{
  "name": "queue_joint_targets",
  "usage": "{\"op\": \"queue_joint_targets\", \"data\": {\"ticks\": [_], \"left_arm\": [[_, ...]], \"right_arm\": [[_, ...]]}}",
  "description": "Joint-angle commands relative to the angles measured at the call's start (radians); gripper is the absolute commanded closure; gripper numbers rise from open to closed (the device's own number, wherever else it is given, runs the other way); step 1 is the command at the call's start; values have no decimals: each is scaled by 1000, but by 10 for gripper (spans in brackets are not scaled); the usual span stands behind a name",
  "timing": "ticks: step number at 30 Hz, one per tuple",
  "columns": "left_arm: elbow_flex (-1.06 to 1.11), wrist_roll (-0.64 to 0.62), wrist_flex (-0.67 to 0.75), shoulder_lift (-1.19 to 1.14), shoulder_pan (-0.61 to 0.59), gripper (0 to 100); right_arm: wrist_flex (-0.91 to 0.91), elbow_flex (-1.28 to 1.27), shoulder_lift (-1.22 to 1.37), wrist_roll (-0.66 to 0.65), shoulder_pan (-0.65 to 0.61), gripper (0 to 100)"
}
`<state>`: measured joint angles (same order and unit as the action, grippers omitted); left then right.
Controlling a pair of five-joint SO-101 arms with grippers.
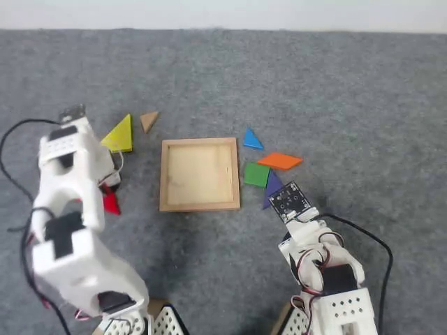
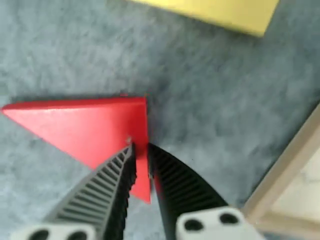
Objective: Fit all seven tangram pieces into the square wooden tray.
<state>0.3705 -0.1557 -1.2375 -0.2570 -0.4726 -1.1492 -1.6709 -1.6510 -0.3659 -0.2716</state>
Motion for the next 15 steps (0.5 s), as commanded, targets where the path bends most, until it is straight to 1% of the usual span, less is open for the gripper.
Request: {"op": "queue_joint_targets", "data": {"ticks": [1,3,5,10,12,15], "left_arm": [[262,101,66,187,-31,961],[348,144,69,276,-35,960],[401,166,68,361,-66,959],[450,169,72,535,-218,949],[441,164,75,563,-267,922],[401,137,89,537,-288,922]], "right_arm": [[-2,-3,7,5,10,992],[-2,-3,7,5,10,992],[-2,-3,7,5,10,992],[-2,-3,7,5,10,992],[-2,-3,7,5,10,992],[-2,-3,7,5,10,992]]}}
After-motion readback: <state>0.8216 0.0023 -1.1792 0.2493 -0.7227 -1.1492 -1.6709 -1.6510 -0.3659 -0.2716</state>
